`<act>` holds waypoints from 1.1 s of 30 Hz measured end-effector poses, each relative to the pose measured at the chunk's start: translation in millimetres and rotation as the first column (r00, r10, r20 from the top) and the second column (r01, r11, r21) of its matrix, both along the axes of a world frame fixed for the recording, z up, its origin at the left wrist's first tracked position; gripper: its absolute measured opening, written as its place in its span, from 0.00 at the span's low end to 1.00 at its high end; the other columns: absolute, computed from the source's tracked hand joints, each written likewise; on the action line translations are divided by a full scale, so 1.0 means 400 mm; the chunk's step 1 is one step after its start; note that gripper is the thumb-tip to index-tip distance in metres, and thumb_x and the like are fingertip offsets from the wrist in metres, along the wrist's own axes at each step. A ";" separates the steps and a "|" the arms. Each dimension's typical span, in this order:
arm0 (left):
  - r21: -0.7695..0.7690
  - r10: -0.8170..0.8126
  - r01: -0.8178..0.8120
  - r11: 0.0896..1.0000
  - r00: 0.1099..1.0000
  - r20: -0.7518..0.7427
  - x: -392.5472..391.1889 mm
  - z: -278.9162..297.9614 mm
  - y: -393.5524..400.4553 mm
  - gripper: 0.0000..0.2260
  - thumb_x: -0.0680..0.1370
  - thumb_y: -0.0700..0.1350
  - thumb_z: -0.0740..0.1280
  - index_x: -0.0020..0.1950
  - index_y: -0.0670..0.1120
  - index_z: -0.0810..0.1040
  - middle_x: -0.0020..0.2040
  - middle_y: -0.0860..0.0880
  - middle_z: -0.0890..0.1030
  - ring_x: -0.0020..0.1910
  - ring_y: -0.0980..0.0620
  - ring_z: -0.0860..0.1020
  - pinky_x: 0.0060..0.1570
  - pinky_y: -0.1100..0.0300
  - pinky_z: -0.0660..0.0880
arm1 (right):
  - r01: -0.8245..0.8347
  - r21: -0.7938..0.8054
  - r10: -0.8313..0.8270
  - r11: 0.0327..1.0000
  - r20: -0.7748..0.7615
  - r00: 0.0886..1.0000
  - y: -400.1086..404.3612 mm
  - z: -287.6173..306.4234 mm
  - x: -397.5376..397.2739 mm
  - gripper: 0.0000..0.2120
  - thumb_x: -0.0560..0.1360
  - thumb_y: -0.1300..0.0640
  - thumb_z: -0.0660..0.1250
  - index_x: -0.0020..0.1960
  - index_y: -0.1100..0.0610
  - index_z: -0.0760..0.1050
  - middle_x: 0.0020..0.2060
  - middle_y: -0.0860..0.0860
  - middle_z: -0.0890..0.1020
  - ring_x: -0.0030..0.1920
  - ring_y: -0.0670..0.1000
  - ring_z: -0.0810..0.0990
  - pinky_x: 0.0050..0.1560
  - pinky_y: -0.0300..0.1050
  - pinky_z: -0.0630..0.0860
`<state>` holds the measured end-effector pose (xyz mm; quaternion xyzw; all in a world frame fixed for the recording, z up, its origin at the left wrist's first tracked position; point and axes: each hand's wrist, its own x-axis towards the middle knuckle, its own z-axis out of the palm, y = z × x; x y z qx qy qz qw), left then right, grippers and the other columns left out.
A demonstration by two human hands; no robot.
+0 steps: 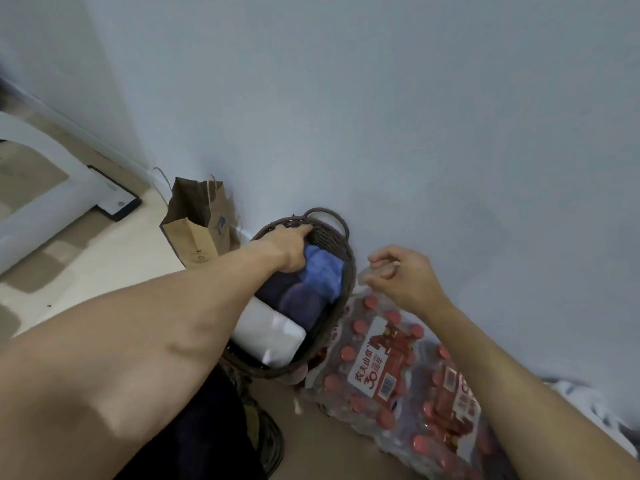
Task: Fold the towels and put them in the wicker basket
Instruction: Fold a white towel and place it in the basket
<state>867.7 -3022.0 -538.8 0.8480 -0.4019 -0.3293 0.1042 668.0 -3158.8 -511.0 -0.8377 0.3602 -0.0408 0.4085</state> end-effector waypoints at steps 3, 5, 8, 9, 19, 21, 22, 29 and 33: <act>-0.318 -0.042 0.039 0.947 0.999 -0.004 -0.071 0.089 -0.046 0.25 0.76 0.45 0.68 0.72 0.47 0.67 0.58 0.43 0.81 0.58 0.44 0.78 0.59 0.56 0.72 | 0.024 0.014 -0.023 1.000 -0.068 0.997 -0.074 0.090 -0.201 0.11 0.67 0.59 0.79 0.44 0.49 0.81 0.39 0.48 0.85 0.31 0.41 0.79 0.40 0.34 0.79; -0.404 -0.130 0.065 0.912 0.982 -0.135 -0.156 0.135 -0.077 0.18 0.76 0.48 0.70 0.66 0.48 0.73 0.45 0.50 0.83 0.44 0.54 0.81 0.50 0.61 0.75 | 0.034 -0.025 -0.037 0.999 -0.166 0.985 -0.113 0.137 -0.348 0.12 0.66 0.53 0.80 0.45 0.46 0.80 0.41 0.45 0.85 0.36 0.40 0.82 0.40 0.30 0.76; -0.376 -0.288 0.202 0.904 0.939 -0.189 -0.303 0.157 -0.135 0.10 0.76 0.49 0.70 0.56 0.49 0.80 0.42 0.55 0.81 0.37 0.58 0.79 0.42 0.66 0.74 | 0.072 -0.060 -0.088 0.996 -0.310 0.947 -0.162 0.179 -0.561 0.13 0.67 0.49 0.79 0.49 0.46 0.79 0.45 0.45 0.84 0.43 0.44 0.83 0.47 0.38 0.79; -0.360 -0.333 0.253 0.898 0.925 -0.180 -0.357 0.156 -0.155 0.08 0.77 0.49 0.70 0.54 0.48 0.81 0.43 0.54 0.82 0.38 0.56 0.79 0.42 0.66 0.73 | 0.093 -0.080 -0.116 0.992 -0.353 0.928 -0.178 0.187 -0.632 0.14 0.68 0.48 0.78 0.50 0.47 0.79 0.46 0.45 0.83 0.44 0.45 0.83 0.49 0.40 0.79; -0.341 -0.541 0.443 0.829 0.789 -0.290 -0.977 0.071 -0.344 0.13 0.77 0.50 0.68 0.59 0.48 0.78 0.50 0.51 0.80 0.43 0.55 0.78 0.40 0.73 0.74 | 0.427 -0.220 -0.477 0.877 -0.304 0.824 -0.210 0.050 -1.117 0.28 0.68 0.53 0.78 0.65 0.57 0.77 0.60 0.54 0.81 0.54 0.52 0.79 0.56 0.45 0.75; -0.328 -0.528 0.432 0.840 0.790 -0.311 -1.065 0.028 -0.374 0.19 0.77 0.51 0.68 0.67 0.50 0.73 0.57 0.50 0.75 0.47 0.54 0.77 0.47 0.69 0.73 | 0.460 -0.122 -0.473 0.879 -0.331 0.816 -0.195 0.006 -1.145 0.34 0.68 0.50 0.78 0.70 0.56 0.71 0.64 0.55 0.77 0.61 0.54 0.77 0.62 0.49 0.74; -0.317 -0.525 0.434 0.843 0.791 -0.315 -1.103 0.004 -0.388 0.22 0.77 0.52 0.68 0.70 0.51 0.69 0.62 0.49 0.72 0.52 0.52 0.77 0.54 0.63 0.74 | 0.471 -0.094 -0.473 0.877 -0.341 0.813 -0.191 -0.016 -1.153 0.37 0.68 0.48 0.78 0.72 0.55 0.69 0.65 0.55 0.75 0.63 0.55 0.75 0.64 0.50 0.73; -0.198 -0.370 0.312 0.929 0.793 -0.483 -1.238 -0.107 -0.468 0.37 0.74 0.52 0.73 0.78 0.55 0.56 0.69 0.46 0.69 0.66 0.47 0.72 0.64 0.55 0.72 | 0.575 -0.134 -0.586 0.807 -0.303 0.752 -0.222 -0.080 -1.125 0.14 0.76 0.54 0.69 0.61 0.52 0.78 0.55 0.52 0.82 0.55 0.55 0.80 0.57 0.46 0.76; -0.227 -0.284 0.183 0.957 0.761 -0.584 -1.254 -0.086 -0.480 0.36 0.75 0.50 0.73 0.77 0.54 0.58 0.65 0.45 0.73 0.56 0.50 0.75 0.52 0.59 0.75 | 0.556 -0.161 -0.577 0.815 -0.307 0.757 -0.236 -0.055 -1.104 0.10 0.77 0.57 0.65 0.56 0.54 0.81 0.53 0.52 0.83 0.53 0.55 0.81 0.51 0.42 0.75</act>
